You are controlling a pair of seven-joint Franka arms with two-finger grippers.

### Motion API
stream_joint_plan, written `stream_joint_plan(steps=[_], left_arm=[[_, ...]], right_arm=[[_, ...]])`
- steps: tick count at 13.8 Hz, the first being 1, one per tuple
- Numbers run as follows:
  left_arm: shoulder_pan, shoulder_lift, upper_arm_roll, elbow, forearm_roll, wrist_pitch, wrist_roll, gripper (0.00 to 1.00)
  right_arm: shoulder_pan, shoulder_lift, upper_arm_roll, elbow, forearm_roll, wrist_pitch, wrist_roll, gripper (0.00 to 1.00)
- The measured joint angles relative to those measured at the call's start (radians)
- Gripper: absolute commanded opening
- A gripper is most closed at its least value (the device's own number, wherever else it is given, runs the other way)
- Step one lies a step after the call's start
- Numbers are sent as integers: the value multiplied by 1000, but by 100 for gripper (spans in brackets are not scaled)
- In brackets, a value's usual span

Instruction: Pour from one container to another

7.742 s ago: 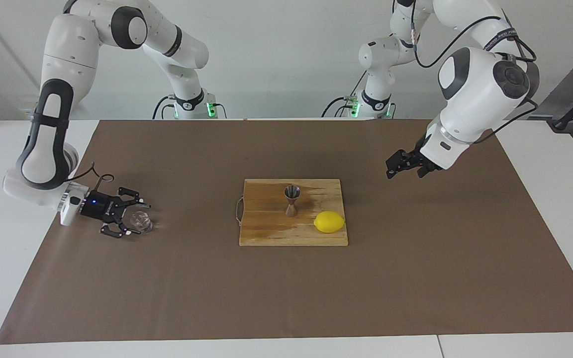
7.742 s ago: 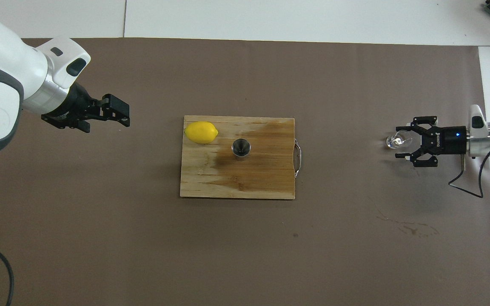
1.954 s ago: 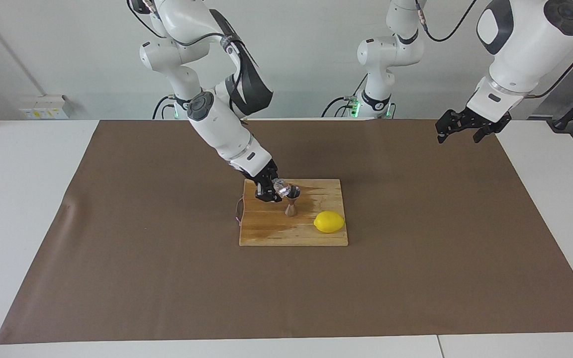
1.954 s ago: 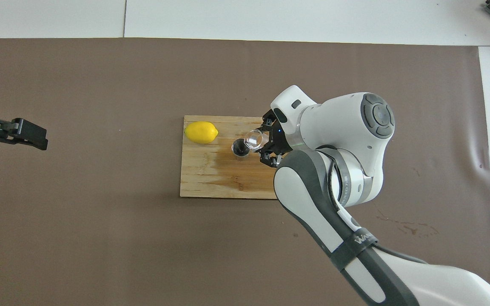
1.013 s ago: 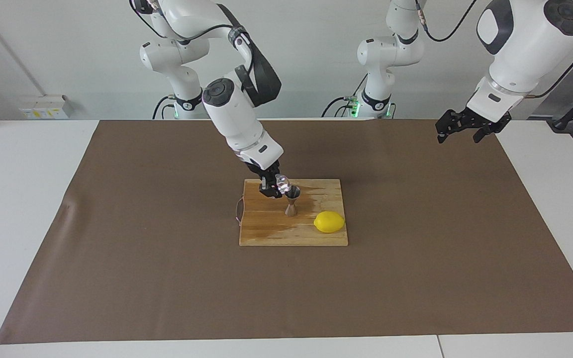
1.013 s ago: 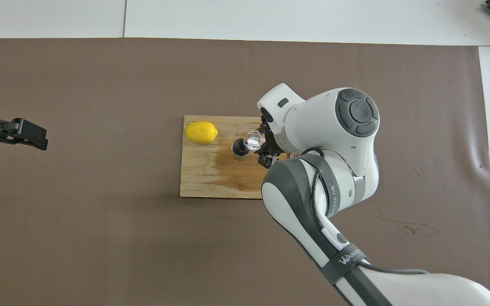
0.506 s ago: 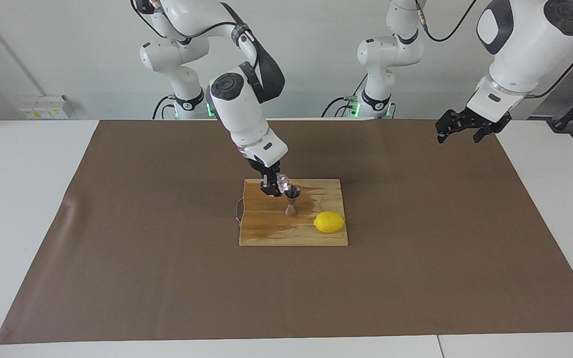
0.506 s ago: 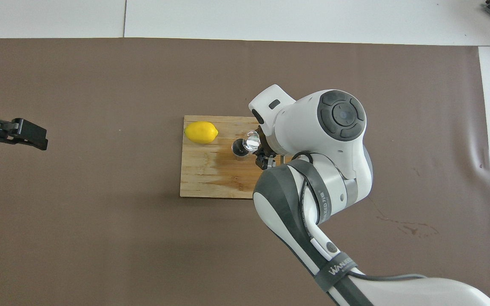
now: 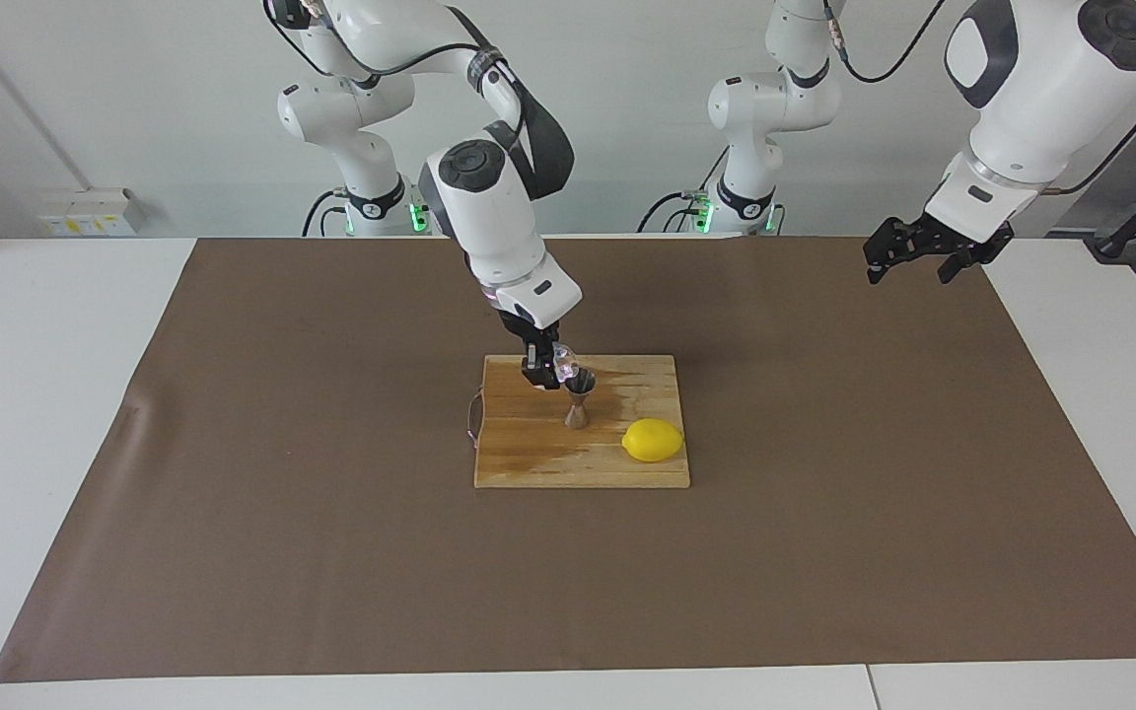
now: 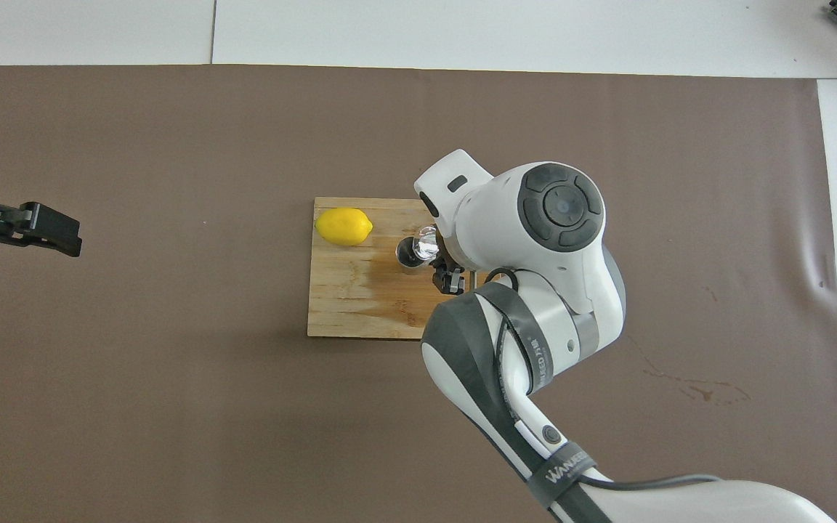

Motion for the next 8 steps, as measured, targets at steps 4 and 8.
stream_joint_plan(steps=[4,8], left_arm=[[0,0,0,0,0,0,0,100],[0,0,0,0,0,0,0,100]], right_arm=[[5,5,0,11,-29,-29,16,0],[15,37,0,76,-67,-89,54,0]])
